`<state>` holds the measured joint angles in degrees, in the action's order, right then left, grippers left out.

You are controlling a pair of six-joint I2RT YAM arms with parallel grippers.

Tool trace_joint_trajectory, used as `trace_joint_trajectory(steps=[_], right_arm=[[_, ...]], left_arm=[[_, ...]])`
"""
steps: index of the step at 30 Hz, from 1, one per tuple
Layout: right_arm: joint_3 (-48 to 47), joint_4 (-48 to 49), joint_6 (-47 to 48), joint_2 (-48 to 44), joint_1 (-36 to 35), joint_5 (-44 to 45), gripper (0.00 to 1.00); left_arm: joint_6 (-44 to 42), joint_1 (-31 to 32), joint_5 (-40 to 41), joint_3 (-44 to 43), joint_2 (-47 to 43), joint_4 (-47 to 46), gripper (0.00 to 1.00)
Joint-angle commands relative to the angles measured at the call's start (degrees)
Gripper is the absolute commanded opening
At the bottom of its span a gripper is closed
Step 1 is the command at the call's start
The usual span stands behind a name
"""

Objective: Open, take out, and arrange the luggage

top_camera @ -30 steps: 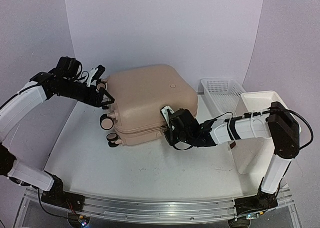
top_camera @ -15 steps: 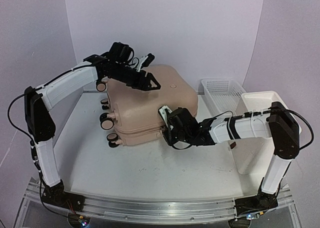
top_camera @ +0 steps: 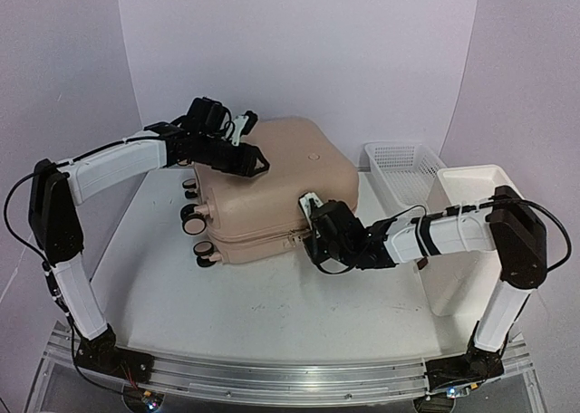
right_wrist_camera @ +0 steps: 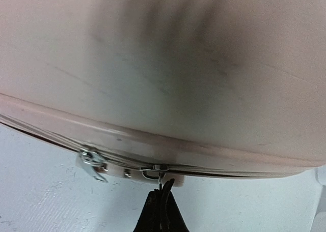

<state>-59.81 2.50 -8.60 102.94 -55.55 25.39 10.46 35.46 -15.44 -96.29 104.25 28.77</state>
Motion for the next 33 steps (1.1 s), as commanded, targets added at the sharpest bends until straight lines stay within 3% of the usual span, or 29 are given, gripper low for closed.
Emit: trace_joint_trajectory(steps=[1,9,16,19,23,28,33], right_arm=[[3.42,-1.35,2.06,-5.78,3.19,8.51,0.0],[6.4,-0.88,12.43,-10.47,16.69,-7.66,0.0],[4.4,-1.01,21.07,-9.56,26.56,-20.99,0.0],[1.8,-4.31,22.29,-10.7,25.44,-28.37,0.0],[2.71,-3.88,21.24,-13.53,21.18,-29.32,0.0],[0.13,-3.77,21.25,-12.08,11.22,-25.58,0.0],[-5.39,-3.42,18.42,-7.51,2.98,-23.06,0.0]], left_arm=[[2.81,-3.57,6.85,10.3,-0.8,5.44,0.56],[2.23,-8.08,6.12,20.69,-5.06,2.52,0.54],[-0.67,-8.66,6.83,22.27,-8.38,2.49,0.55],[-3.12,-8.46,4.78,19.98,-11.71,5.26,0.61],[-7.5,-5.59,0.71,10.87,-13.65,8.79,0.77],[-9.64,1.59,-3.79,-3.72,-7.65,9.28,0.8],[-6.74,4.16,-6.94,-19.57,3.25,9.45,0.75]])
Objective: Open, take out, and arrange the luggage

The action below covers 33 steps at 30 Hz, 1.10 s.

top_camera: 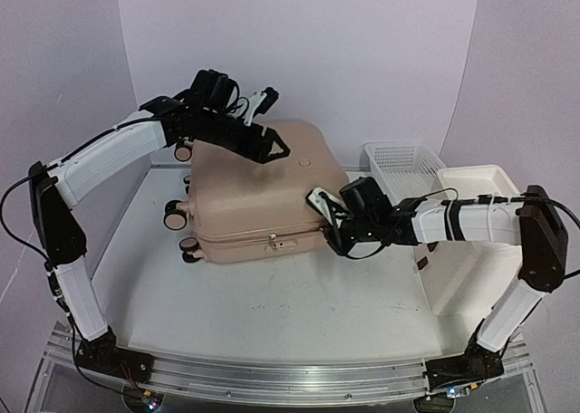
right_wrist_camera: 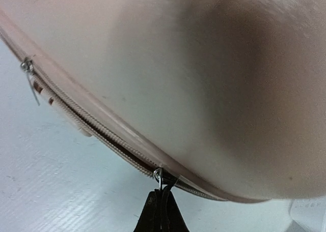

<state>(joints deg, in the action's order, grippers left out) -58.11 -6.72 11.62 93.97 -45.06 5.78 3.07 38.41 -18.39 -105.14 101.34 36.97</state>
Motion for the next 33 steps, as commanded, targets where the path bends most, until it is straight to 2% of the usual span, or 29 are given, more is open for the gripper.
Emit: trace_joint_trajectory(steps=[1,6,7,8,11,12,18,22,24,29,33], right_arm=[[-8.0,6.01,-2.19,2.42,-9.56,-3.26,0.0],[-11.01,8.02,-6.49,6.81,-13.96,-2.35,0.0],[-10.84,8.64,-7.27,7.23,-14.24,-2.68,0.0],[-10.61,8.85,-7.84,7.65,-14.64,-2.26,0.0],[-9.98,8.96,-8.7,8.59,-16.07,-1.15,0.0],[-9.86,8.9,-8.78,8.81,-16.49,-0.68,0.0],[-7.99,6.01,-11.03,7.49,-17.07,3.18,0.0],[-5.96,0.12,-14.42,5.54,-17.07,9.02,0.0],[-3.49,-1.08,-16.23,3.79,-17.07,12.59,0.0],[3.61,1.43,-19.78,-1.2,-14.84,20.34,0.0],[8.24,7.11,-19.64,-5.32,-9.26,17.77,0.0]], left_arm=[[-0.32,2.26,-3.63,-13.64,8.39,1.26,0.74],[-5.91,7.09,3.83,-27.79,20.05,3.1,0.73],[-5.5,7.19,4.36,-30.16,21.85,3.6,0.7],[-4.81,7.2,4.66,-32.57,23.35,3.64,0.66],[-4.07,7.48,1.01,-35.97,27.63,3.63,0.45],[-4.6,7.96,0.77,-36.31,28.67,3.76,0.43],[-8.01,9.4,4.83,-33.79,32.07,7.11,0.29],[-9.18,9.08,11.9,-30.93,32.83,12.03,0.27],[-8.07,7.83,12.07,-26.67,31.04,12.36,0.27],[-6.85,5.25,10.97,-17.5,26.64,11.38,0.26],[-7.46,5.1,11.67,-13.25,23.82,10.39,0.26]])
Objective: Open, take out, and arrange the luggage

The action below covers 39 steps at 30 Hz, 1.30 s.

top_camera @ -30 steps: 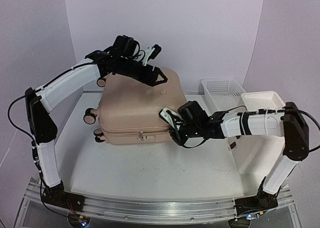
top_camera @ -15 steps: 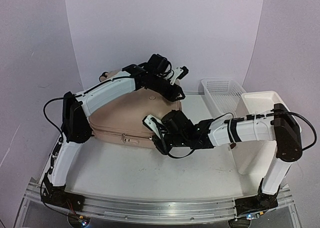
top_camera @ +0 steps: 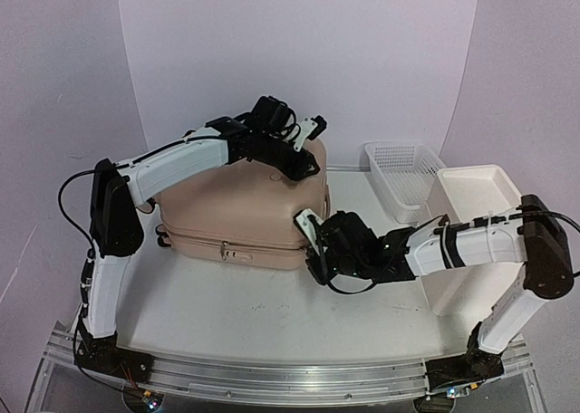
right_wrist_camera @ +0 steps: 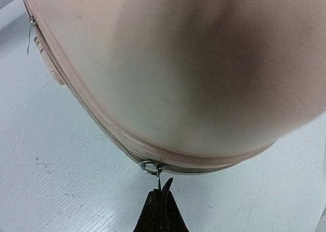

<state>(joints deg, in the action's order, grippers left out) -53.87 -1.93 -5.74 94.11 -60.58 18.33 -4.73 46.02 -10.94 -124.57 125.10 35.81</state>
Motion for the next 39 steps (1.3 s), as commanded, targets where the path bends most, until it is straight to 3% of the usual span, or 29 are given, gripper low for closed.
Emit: trace_joint_trajectory(steps=[1,10,14,19,24,31,39], right_arm=[[4.89,4.04,-1.37,-6.24,8.14,4.21,0.0],[3.75,7.3,12.61,-7.38,22.12,-7.89,0.0],[-4.2,9.7,16.07,2.06,28.03,-17.07,0.0],[-15.77,10.7,15.3,12.33,28.44,-25.96,0.0],[-13.84,12.95,16.43,10.53,22.79,-29.4,0.0],[-8.62,18.08,10.33,6.19,7.75,-26.64,0.0],[-9.26,21.78,3.07,9.19,-6.05,-19.25,0.0]], left_arm=[[0.34,-2.52,4.44,7.4,-0.55,11.31,0.26],[0.5,-2.87,4.54,16.2,-5.24,9.55,0.26],[0.77,-2.95,4.3,20.47,-7.76,7.54,0.26],[0.91,-2.95,4.38,22.89,-9.86,7.34,0.26],[2.06,-2.89,3.45,25.22,-16.33,7.7,0.3],[3.91,-3.39,0.02,25.52,-27.32,9.76,0.49],[1.34,-3.48,-0.52,14.85,-22.4,12.0,0.7]])
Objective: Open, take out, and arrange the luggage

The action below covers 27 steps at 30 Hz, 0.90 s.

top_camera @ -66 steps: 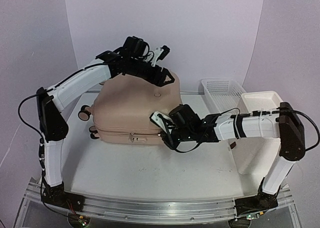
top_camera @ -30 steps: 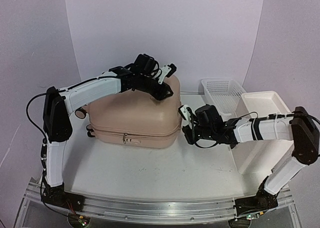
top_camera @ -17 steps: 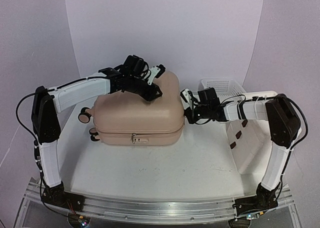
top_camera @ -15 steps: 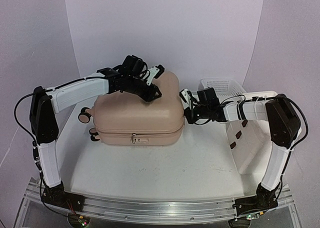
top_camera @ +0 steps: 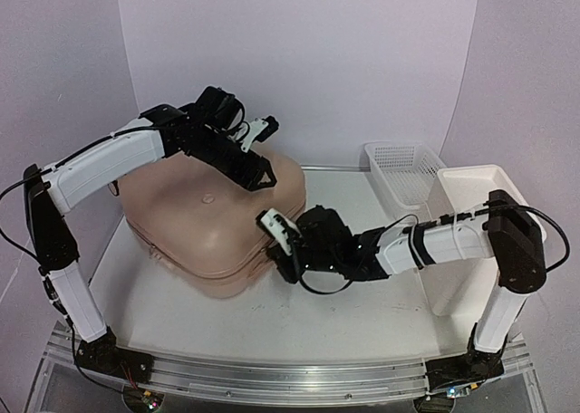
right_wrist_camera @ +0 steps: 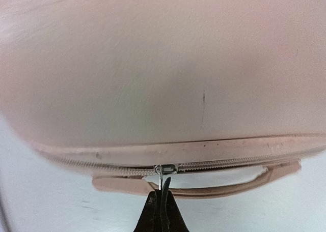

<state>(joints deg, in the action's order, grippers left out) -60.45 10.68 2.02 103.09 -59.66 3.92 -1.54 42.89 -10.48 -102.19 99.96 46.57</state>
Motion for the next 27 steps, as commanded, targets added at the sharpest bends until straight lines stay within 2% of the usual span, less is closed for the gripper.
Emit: trace_joint_trajectory(steps=[1,3,7,10,13,17,19,21,22,24,27], right_arm=[[-3.08,9.18,-5.08,1.05,-7.85,-4.12,0.0],[-3.25,9.12,-6.28,1.85,-8.19,-2.09,0.0],[-3.31,5.3,-6.45,1.94,-8.19,2.81,0.0],[-4.23,1.27,-7.37,2.07,-8.24,5.86,0.0],[-3.42,0.39,-8.94,1.4,-8.24,8.68,0.0],[-1.84,-1.59,-11.34,-0.3,-8.19,12.73,0.0],[-0.53,-0.77,-11.49,-0.85,-8.24,11.36,0.0],[-0.25,0.62,-11.74,-0.64,-8.21,6.03,0.0],[-0.46,2.01,-11.27,0.18,-8.19,1.18,0.04],[-1.07,6.5,-12.17,2.31,-8.29,-7.39,0.21],[0.08,18.11,-19.74,5.34,-9.09,-9.48,0.49]], left_arm=[[-2.81,-0.31,-0.26,-10.89,4.9,1.6,0.71],[-4.63,-0.35,2.19,-15.72,9.7,2.54,0.72],[-7.09,-0.36,5.45,-32.02,21.03,7.25,0.72],[-7.24,-0.36,6.06,-36.88,26.45,8.44,0.68],[-7.01,-0.42,7.32,-35.1,28.91,8.76,0.59],[-4.9,-1.63,9.24,-28.89,28.23,8.8,0.51],[-3.26,-2.81,9.49,-25.41,25.62,8.48,0.48],[-2.4,-4.34,7.1,-22.74,23.3,7.9,0.5],[-2.33,-4.92,3.84,-22.13,22.52,7.89,0.52],[-2.09,-5.5,0.13,-21.26,21.27,7.86,0.55],[-1.26,-5.63,-1.9,-20.08,19.11,7.94,0.59]])
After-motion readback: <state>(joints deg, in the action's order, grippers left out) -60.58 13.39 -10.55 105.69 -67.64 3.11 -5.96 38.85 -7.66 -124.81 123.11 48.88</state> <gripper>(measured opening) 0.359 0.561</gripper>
